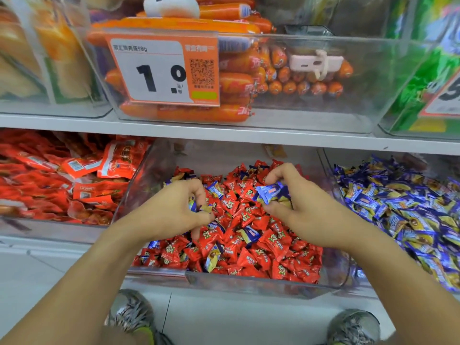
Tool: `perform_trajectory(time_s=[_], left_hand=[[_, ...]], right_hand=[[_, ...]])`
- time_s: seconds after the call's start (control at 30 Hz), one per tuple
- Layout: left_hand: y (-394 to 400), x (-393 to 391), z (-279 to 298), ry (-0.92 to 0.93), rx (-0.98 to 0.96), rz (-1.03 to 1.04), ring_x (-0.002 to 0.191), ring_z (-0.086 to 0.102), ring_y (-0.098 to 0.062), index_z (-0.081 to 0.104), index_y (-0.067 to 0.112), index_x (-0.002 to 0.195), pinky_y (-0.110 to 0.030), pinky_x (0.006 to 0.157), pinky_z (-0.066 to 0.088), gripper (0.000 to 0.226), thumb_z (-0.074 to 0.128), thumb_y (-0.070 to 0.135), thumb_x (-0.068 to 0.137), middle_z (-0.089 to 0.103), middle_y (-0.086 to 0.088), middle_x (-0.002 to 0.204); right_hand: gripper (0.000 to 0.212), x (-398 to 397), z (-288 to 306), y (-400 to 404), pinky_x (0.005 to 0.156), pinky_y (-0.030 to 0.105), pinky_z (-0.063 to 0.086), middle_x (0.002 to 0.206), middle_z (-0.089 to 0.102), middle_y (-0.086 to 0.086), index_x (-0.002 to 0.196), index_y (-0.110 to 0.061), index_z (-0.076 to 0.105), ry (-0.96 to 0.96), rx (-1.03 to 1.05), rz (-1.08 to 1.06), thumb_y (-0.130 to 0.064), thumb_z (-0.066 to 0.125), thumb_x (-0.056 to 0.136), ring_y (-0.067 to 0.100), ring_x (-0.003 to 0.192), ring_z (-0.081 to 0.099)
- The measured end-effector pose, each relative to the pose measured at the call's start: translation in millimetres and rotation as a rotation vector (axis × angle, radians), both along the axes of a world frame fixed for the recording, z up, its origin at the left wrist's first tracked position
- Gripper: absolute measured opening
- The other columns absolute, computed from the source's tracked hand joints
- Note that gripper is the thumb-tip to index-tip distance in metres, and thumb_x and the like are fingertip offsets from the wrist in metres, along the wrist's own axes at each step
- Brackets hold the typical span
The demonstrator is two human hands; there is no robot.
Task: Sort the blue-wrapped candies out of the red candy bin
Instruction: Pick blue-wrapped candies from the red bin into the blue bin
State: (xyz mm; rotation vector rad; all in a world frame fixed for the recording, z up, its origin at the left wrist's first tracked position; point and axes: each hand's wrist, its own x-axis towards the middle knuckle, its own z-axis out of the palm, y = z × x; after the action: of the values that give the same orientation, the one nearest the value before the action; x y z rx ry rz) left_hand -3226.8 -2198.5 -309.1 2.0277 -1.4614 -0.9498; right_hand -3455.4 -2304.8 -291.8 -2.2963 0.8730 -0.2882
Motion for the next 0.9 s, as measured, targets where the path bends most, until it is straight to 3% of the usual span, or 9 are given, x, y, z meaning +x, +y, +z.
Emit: perform_trajectory(time_s=[0.13, 0.2, 0.27, 0.33, 0.43, 0.6, 0.67, 0.77, 0.9], left_hand=[[-2, -1, -5, -0.045, -0.049, -0.003, 0.053, 0.053, -0.013, 0.054, 0.04, 0.105, -0.035, 0.058, 0.052, 0.03, 0.058, 0.014, 0.091, 0.063, -0.003, 0.087], [-2, -1, -11, -0.167, -0.015, -0.095, 0.064, 0.058, -0.011, 0.062, 0.045, 0.106, -0.035, 0.067, 0.055, 0.025, 0.059, 0.023, 0.093, 0.065, 0.003, 0.091], [-1, -3, -14, -0.31, 0.019, -0.16, 0.089, 0.064, -0.013, 0.068, 0.039, 0.109, -0.029, 0.084, 0.052, 0.019, 0.064, 0.035, 0.092, 0.066, 0.012, 0.102], [-1, -2, -15, -0.414, 0.032, -0.178, 0.109, 0.058, -0.013, 0.067, 0.037, 0.12, -0.02, 0.09, 0.043, 0.03, 0.065, 0.042, 0.09, 0.062, 0.013, 0.113], [-3, 0, -15, -0.505, 0.026, -0.177, 0.106, 0.053, -0.01, 0.069, 0.037, 0.116, -0.023, 0.086, 0.042, 0.029, 0.068, 0.043, 0.088, 0.058, 0.01, 0.109], [-2, 5, -12, -0.363, -0.116, -0.062, 0.082, 0.06, -0.003, 0.07, 0.029, 0.086, -0.029, 0.078, 0.049, 0.015, 0.062, 0.039, 0.093, 0.062, 0.017, 0.091], [0, 9, -9, -0.296, -0.125, -0.003, 0.067, 0.057, -0.004, 0.064, 0.028, 0.083, -0.031, 0.07, 0.05, 0.02, 0.056, 0.041, 0.096, 0.064, 0.01, 0.081], [1, 5, -8, -0.163, -0.073, 0.062, 0.042, 0.034, -0.006, 0.057, 0.025, 0.077, -0.028, 0.051, 0.036, 0.028, 0.048, 0.041, 0.099, 0.047, 0.008, 0.051], [-3, -7, -7, 0.122, -0.051, 0.141, 0.047, 0.033, -0.016, 0.057, 0.023, 0.073, -0.026, 0.051, 0.028, 0.031, 0.047, 0.03, 0.101, 0.059, 0.0, 0.066]], right_hand=[[0.041, 13, -7, 9, 0.068, 0.029, 0.044, 0.087, 0.051, -0.005, 0.128, -0.051, 0.043, 0.143, 0.071, 0.17, -0.02, 0.045, 0.102, 0.007, 0.064, 0.049], [0.039, 19, -13, 13, 0.082, 0.032, 0.045, 0.099, 0.042, -0.007, 0.125, -0.049, 0.05, 0.244, 0.012, 0.18, -0.019, 0.042, 0.1, 0.01, 0.082, 0.052], [0.028, 22, -19, 17, 0.082, 0.038, 0.048, 0.101, 0.038, -0.006, 0.121, -0.043, 0.051, 0.311, -0.047, 0.179, -0.027, 0.046, 0.098, 0.017, 0.084, 0.056], [0.024, 24, -22, 20, 0.079, 0.038, 0.05, 0.105, 0.038, -0.003, 0.119, -0.038, 0.049, 0.376, -0.138, 0.181, -0.04, 0.054, 0.095, 0.021, 0.085, 0.058], [0.026, 26, -24, 19, 0.081, 0.038, 0.051, 0.106, 0.039, -0.002, 0.118, -0.034, 0.053, 0.416, -0.214, 0.146, -0.044, 0.057, 0.094, 0.024, 0.091, 0.058], [0.013, 29, -26, 11, 0.082, 0.036, 0.049, 0.094, 0.039, -0.006, 0.106, -0.035, 0.063, 0.372, -0.238, 0.138, -0.038, 0.059, 0.094, 0.021, 0.092, 0.055], [0.023, 25, -24, 9, 0.086, 0.035, 0.048, 0.096, 0.039, -0.006, 0.111, -0.036, 0.063, 0.378, -0.211, 0.165, -0.045, 0.063, 0.09, 0.019, 0.096, 0.054], [0.045, 22, -24, 6, 0.086, 0.031, 0.047, 0.101, 0.039, -0.006, 0.122, -0.04, 0.061, 0.442, -0.221, 0.201, -0.052, 0.072, 0.08, 0.015, 0.096, 0.05], [0.022, 20, -26, 2, 0.081, 0.028, 0.04, 0.095, 0.04, -0.009, 0.114, -0.039, 0.067, 0.336, -0.226, 0.155, -0.043, 0.061, 0.093, 0.014, 0.095, 0.051]])
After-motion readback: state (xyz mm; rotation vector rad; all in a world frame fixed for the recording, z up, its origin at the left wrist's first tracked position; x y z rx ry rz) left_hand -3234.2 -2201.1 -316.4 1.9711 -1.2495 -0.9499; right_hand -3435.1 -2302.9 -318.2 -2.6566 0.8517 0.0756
